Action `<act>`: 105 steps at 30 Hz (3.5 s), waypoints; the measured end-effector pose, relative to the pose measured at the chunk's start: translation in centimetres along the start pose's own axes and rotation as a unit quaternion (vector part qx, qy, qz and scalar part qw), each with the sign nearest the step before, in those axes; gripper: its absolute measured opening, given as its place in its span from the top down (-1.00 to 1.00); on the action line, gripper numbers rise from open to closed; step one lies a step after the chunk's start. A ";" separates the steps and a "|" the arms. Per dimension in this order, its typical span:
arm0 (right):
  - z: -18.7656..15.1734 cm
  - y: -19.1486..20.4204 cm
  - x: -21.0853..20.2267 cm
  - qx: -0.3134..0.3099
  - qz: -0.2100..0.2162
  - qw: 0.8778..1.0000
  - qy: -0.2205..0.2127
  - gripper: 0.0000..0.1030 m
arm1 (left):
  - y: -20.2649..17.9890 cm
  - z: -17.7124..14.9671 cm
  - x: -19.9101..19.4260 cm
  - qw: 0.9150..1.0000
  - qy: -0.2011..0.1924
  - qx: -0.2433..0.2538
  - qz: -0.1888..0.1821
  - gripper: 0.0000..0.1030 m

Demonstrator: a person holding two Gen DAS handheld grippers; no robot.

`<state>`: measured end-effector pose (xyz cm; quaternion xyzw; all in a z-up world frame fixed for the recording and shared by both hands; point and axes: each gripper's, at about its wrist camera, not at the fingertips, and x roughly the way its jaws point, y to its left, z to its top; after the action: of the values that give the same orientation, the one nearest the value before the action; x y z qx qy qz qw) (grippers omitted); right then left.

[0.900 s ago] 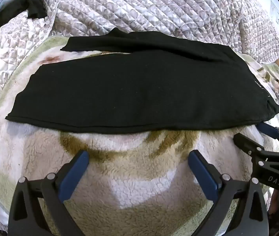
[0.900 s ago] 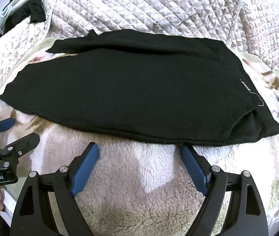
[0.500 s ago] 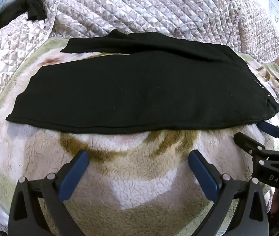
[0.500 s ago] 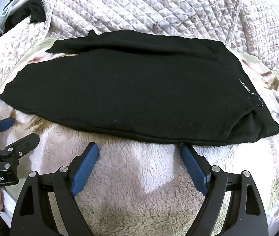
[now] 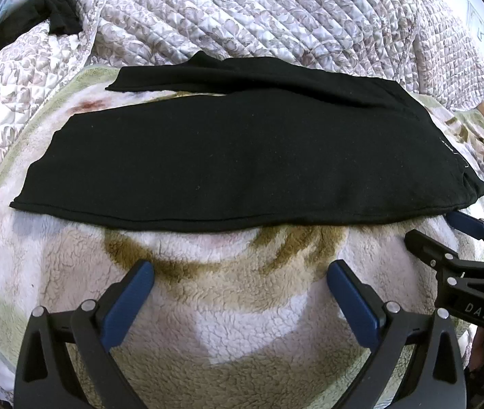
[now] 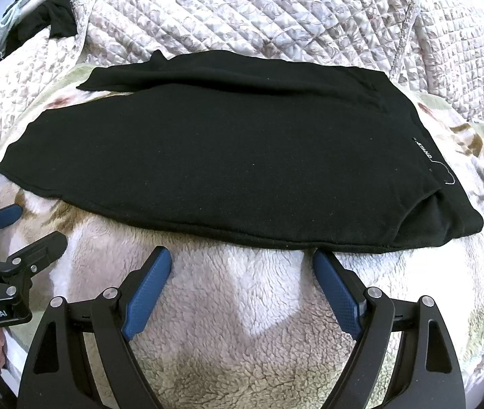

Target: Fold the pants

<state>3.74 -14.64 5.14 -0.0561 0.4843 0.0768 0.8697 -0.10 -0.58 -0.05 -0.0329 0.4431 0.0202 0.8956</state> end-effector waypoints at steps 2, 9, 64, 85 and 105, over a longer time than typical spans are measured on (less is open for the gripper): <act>0.0 0.0 0.0 0.000 0.000 1.000 0.000 -0.65 | 0.0 0.0 0.0 1.000 0.000 -0.001 -0.001 -1.00; 0.0 0.0 0.0 0.000 -0.001 1.000 0.000 -0.65 | 0.0 0.0 0.0 1.000 0.000 -0.001 -0.001 -1.00; 0.3 0.3 0.1 0.016 -0.019 1.000 0.011 -0.66 | 1.0 1.2 0.5 0.999 0.053 -0.004 -0.001 -1.00; 0.3 0.4 0.0 0.014 -0.019 1.000 0.010 -0.67 | 1.0 1.2 0.5 0.999 0.052 -0.004 -0.001 -1.00; 0.2 0.4 0.0 0.015 -0.019 1.000 0.010 -0.67 | 1.0 1.6 0.7 0.998 0.061 -0.004 0.001 -1.00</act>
<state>3.85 -14.24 5.21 -0.0530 0.4927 0.0526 0.8670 1.51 0.58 0.36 -0.0369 0.4972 0.0205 0.8666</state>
